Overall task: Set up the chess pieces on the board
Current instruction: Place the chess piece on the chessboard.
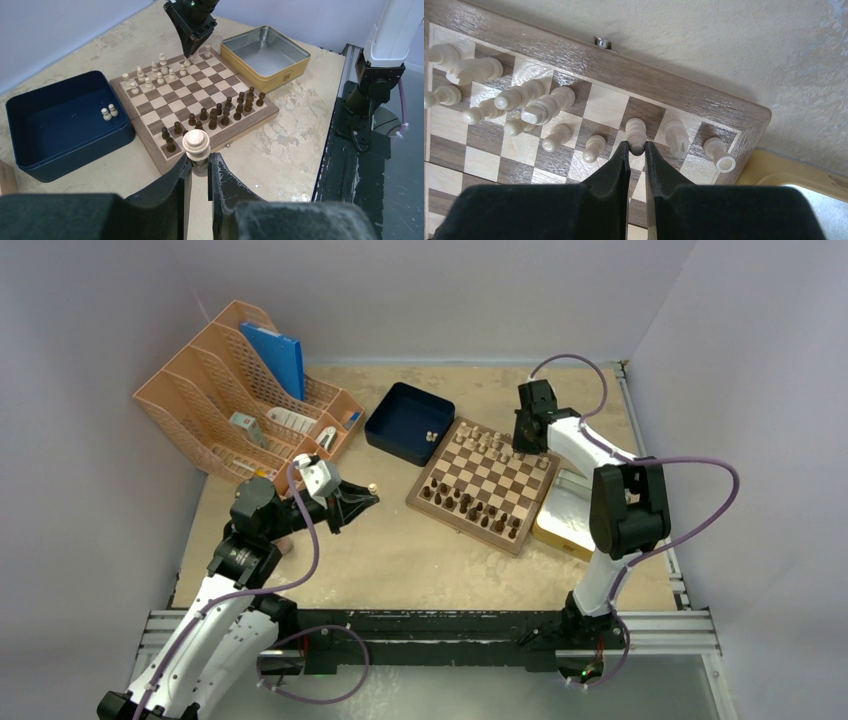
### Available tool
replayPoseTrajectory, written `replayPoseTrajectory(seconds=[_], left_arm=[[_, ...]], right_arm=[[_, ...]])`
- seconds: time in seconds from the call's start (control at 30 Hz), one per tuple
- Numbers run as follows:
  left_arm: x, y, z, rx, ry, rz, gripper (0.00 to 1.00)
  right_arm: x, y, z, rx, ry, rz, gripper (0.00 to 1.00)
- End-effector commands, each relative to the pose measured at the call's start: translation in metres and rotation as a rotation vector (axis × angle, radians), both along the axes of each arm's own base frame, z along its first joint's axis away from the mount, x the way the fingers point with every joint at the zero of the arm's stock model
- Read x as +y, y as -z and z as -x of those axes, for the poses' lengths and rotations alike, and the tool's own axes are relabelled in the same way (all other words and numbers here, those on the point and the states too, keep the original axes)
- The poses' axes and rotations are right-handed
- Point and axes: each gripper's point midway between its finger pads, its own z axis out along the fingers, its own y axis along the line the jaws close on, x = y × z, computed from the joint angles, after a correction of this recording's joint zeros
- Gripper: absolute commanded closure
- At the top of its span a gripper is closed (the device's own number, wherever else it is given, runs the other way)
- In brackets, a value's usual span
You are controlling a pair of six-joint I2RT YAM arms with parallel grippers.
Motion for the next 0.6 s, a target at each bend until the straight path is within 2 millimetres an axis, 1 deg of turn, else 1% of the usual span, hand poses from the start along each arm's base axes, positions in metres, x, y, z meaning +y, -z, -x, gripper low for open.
replayPoseTrajectory(seconds=[0.0,0.07,0.17,0.3,0.47,0.57], left_arm=[[-0.0015,-0.007,0.0006,-0.047,0.012,0.005,1.0],[-0.0018,-0.0067,0.0009,-0.044,0.015,0.005,1.0],[-0.0019,-0.0067,0.0011,-0.044,0.016,0.005,1.0],[-0.0019,-0.0063,0.0011,-0.041,0.015,0.005,1.0],[-0.0021,-0.0062,0.0009,-0.04,0.016,0.006,1.0],[-0.0023,-0.0062,0.0008,-0.038,0.017,0.007,1.0]], right_arm=[[-0.009,0.0039,0.0024,0.016,0.031,0.032,0.96],[-0.0124,0.0044,0.0017,0.015,0.044,0.047,0.96],[-0.012,0.0068,0.0016,0.02,0.042,0.044,0.95],[-0.0111,0.0095,0.0011,0.026,0.037,0.044,0.91],[-0.0116,0.0125,0.0015,0.032,0.038,0.045,0.88],[-0.0104,0.0128,0.0004,0.03,0.034,0.044,0.84]])
